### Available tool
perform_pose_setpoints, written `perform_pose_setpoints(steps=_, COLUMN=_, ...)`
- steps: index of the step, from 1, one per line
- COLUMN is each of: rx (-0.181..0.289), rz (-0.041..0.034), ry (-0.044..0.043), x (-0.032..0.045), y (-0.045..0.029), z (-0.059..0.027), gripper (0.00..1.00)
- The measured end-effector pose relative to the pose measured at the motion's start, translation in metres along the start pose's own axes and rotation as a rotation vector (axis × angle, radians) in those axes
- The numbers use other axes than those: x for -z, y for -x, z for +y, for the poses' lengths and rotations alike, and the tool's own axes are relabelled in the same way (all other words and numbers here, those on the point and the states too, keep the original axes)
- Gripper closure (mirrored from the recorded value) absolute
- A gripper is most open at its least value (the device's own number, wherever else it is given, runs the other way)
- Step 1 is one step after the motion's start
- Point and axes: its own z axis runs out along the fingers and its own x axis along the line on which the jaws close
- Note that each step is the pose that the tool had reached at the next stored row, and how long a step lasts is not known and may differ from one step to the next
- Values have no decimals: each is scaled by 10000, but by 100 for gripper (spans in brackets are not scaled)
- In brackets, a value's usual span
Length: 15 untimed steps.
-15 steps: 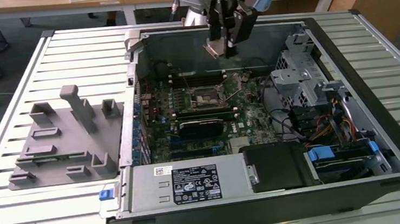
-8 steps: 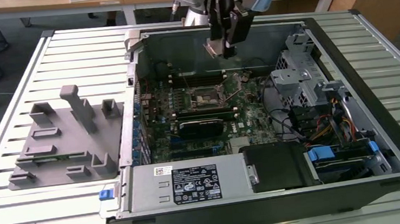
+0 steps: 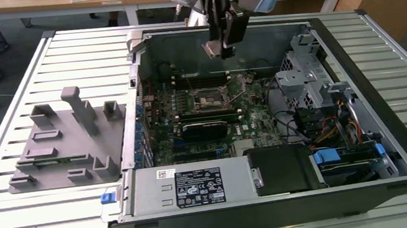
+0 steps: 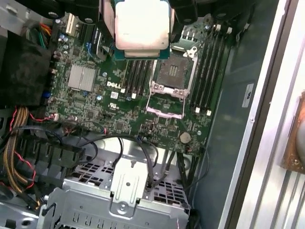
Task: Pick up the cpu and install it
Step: 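Place the cpu into insertion slot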
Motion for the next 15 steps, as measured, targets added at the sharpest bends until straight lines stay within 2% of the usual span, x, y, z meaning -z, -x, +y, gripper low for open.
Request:
perform_pose_setpoints(steps=8, rx=-1120, rz=-65, ry=-15, x=-73, y=-9, z=-8, gripper=46)
perform_pose_setpoints(steps=15, rx=-1347, rz=-76, ry=-19, x=-132, y=-76, z=2, gripper=46)
